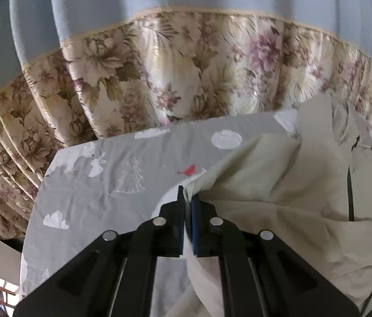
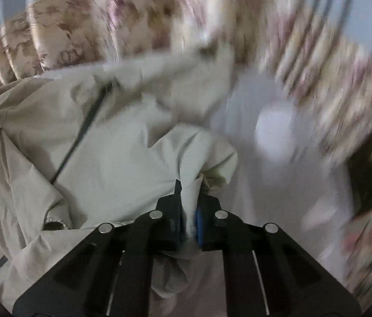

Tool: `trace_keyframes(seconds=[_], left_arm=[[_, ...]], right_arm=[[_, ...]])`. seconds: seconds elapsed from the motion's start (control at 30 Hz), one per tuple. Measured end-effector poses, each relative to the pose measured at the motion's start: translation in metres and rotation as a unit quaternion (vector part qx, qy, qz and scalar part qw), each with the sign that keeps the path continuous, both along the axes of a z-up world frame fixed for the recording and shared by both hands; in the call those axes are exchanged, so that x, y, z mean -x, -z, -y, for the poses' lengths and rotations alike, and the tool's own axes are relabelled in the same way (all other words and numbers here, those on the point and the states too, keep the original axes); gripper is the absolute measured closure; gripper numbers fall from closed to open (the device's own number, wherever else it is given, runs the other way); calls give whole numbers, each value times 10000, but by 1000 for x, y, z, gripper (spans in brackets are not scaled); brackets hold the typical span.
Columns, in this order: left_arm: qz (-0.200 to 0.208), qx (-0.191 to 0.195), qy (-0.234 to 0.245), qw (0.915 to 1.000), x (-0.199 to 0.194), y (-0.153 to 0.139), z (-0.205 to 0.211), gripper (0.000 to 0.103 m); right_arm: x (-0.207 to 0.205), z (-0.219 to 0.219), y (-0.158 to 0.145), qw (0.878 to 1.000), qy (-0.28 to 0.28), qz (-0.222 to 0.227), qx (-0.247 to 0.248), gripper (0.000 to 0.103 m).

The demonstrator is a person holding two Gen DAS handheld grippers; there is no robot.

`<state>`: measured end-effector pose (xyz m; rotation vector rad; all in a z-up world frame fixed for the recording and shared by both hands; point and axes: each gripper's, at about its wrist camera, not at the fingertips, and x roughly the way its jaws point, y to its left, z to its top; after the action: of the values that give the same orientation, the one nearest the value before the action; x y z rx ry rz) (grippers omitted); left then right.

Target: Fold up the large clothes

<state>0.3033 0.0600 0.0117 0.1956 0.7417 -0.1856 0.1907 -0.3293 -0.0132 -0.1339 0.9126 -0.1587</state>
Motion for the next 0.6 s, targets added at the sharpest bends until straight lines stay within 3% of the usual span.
trace_keyframes(seconds=[0.1, 0.2, 0.3, 0.33, 0.37, 0.43, 0.5, 0.57, 0.6], left_arm=[[199, 64, -182, 9996, 3, -16, -15, 99], [322, 464, -568, 9968, 9, -36, -51, 99], [291, 922, -893, 9913, 23, -48, -86, 99], [230, 964, -955, 9905, 26, -47, -89, 99], [180, 812, -1010, 9914, 23, -43, -85, 99], [38, 445, -1162, 9922, 12, -31, -78, 96], [-370, 327, -1005, 9937, 2, -12, -70, 95], [-299, 165, -781, 9964, 16, -13, -67, 80], [-165, -94, -733, 9971, 28, -15, -66, 45]], right_arm=[[-24, -13, -45, 9962, -261, 535, 637, 96], [-54, -22, -76, 9871, -441, 862, 1274, 97], [-99, -24, -85, 9808, -586, 886, 1638, 91], [-113, -27, -81, 9790, -631, 896, 1719, 80], [-133, -32, -69, 9749, -702, 858, 1929, 55], [-152, -38, -42, 9671, -728, 737, 2322, 30], [-152, -40, -27, 9685, -619, 526, 2356, 29], [-116, -41, -33, 9722, -748, 878, 2038, 16], [-100, -41, -35, 9718, -766, 962, 2010, 13]])
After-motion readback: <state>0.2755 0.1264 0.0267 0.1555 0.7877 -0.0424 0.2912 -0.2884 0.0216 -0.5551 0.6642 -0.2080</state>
